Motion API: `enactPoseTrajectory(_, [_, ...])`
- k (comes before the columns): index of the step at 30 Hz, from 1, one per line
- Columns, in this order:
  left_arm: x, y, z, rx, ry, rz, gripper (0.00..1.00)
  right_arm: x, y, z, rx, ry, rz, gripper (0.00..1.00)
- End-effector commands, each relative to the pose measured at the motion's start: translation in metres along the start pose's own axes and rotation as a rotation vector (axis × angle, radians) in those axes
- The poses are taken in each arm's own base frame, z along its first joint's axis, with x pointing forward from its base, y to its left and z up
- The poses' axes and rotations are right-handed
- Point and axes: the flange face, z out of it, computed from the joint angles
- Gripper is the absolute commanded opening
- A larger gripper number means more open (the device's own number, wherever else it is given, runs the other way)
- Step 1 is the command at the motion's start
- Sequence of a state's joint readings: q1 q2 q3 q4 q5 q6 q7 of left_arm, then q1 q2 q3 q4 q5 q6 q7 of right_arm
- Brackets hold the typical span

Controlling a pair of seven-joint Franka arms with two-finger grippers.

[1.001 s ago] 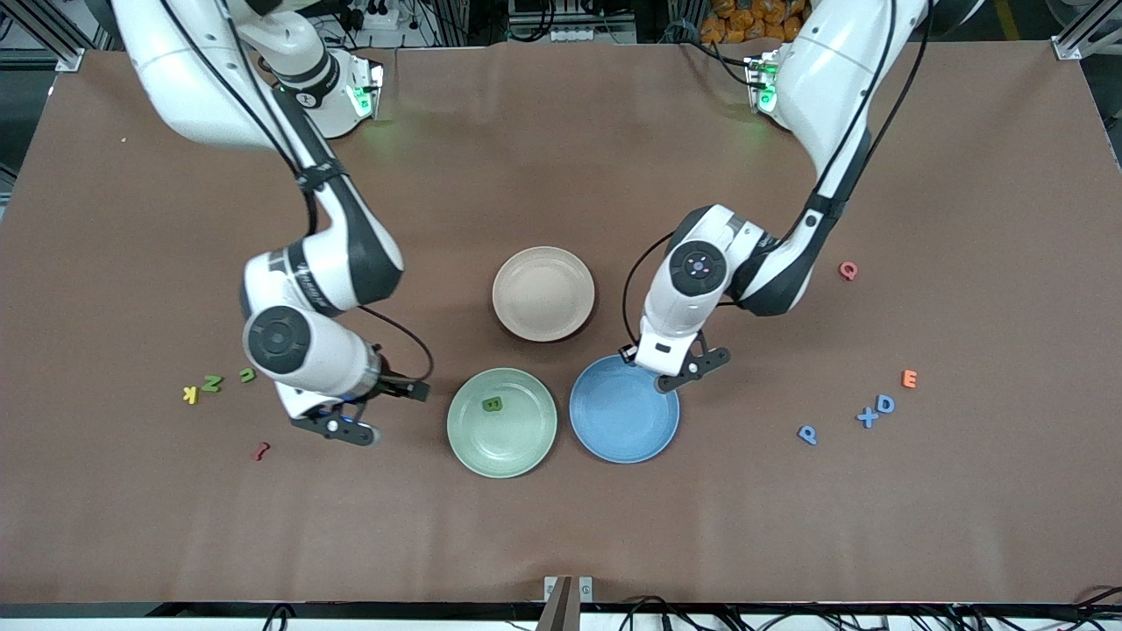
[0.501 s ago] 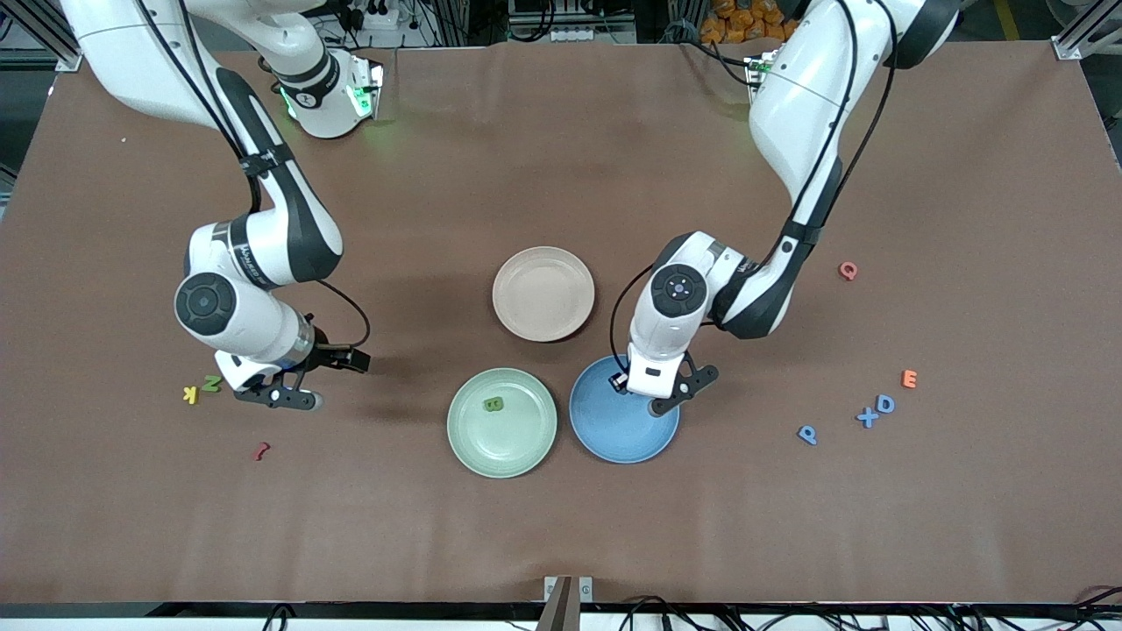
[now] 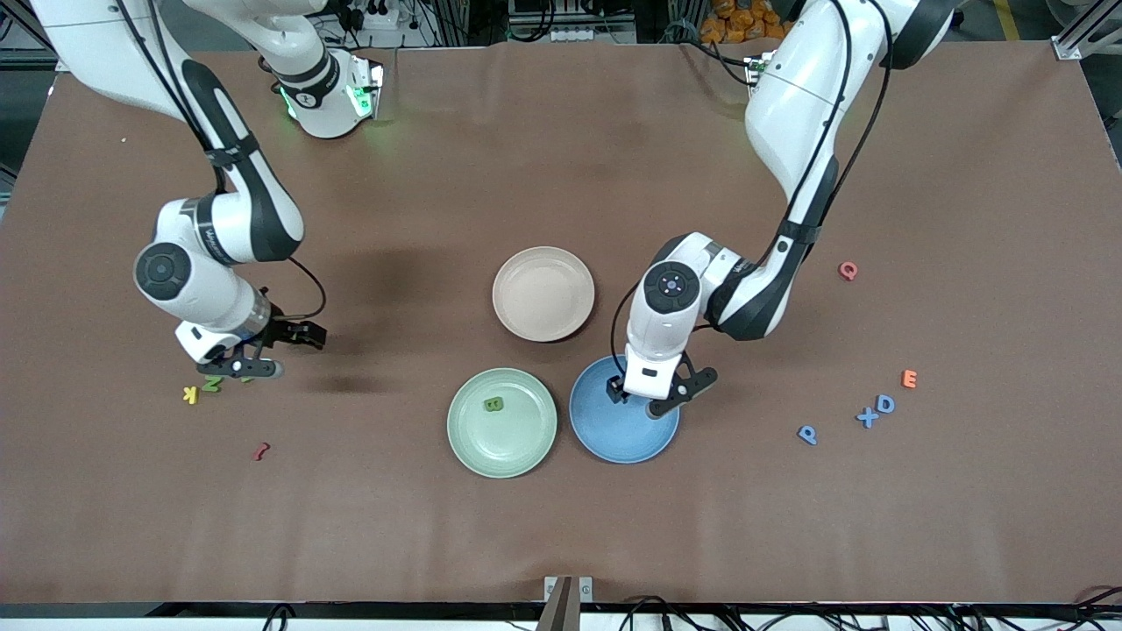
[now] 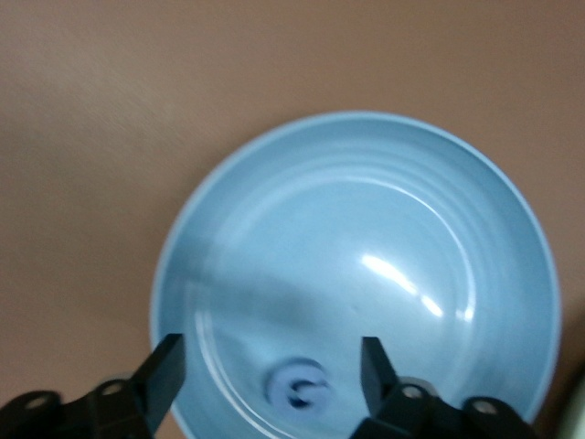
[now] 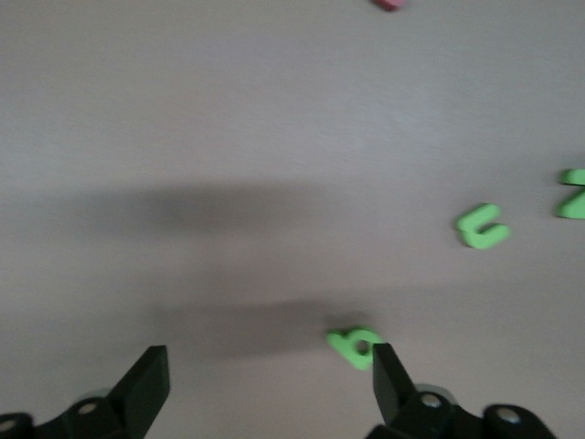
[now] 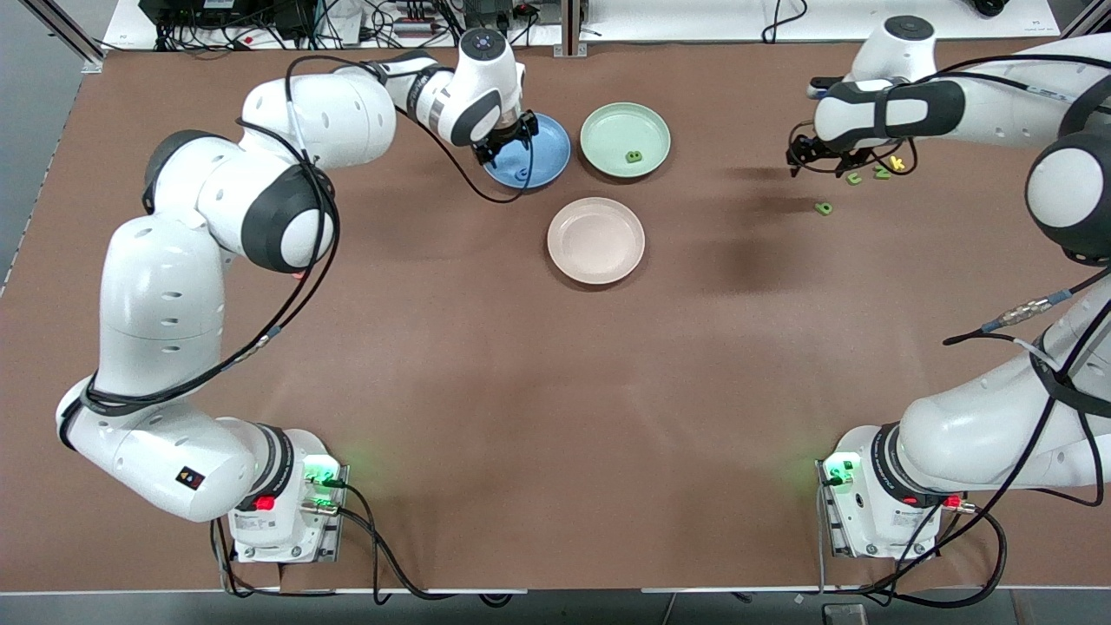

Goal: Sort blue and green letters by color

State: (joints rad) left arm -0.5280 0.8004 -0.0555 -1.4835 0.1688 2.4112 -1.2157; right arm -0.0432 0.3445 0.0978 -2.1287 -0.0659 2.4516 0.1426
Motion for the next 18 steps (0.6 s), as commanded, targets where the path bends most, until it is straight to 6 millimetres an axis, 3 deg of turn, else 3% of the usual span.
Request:
enactPoseTrajectory(1, [0.055, -0.038, -0.017, 0.087, -0.005, 0.088, 1.00, -0.020, 0.009, 0.005, -0.003, 0.026, -0.026, 0.92])
enactPoseTrajectory(5, [0.102, -0.076, -0.012, 0.132, -0.037, 0.196, 1.00, -0.024, 0.024, 0.016, 0.001, 0.036, -0.055, 0.86])
enactPoseTrajectory(10, [0.134, -0.108, -0.006, 0.161, -0.062, 0.230, 1.00, -0.025, 0.039, 0.029, 0.005, 0.034, -0.074, 0.81])
enactPoseTrajectory(18, [0.185, -0.156, 0.001, 0.175, -0.065, 0.097, 1.00, -0.026, 0.039, 0.043, 0.011, 0.039, -0.074, 0.80])
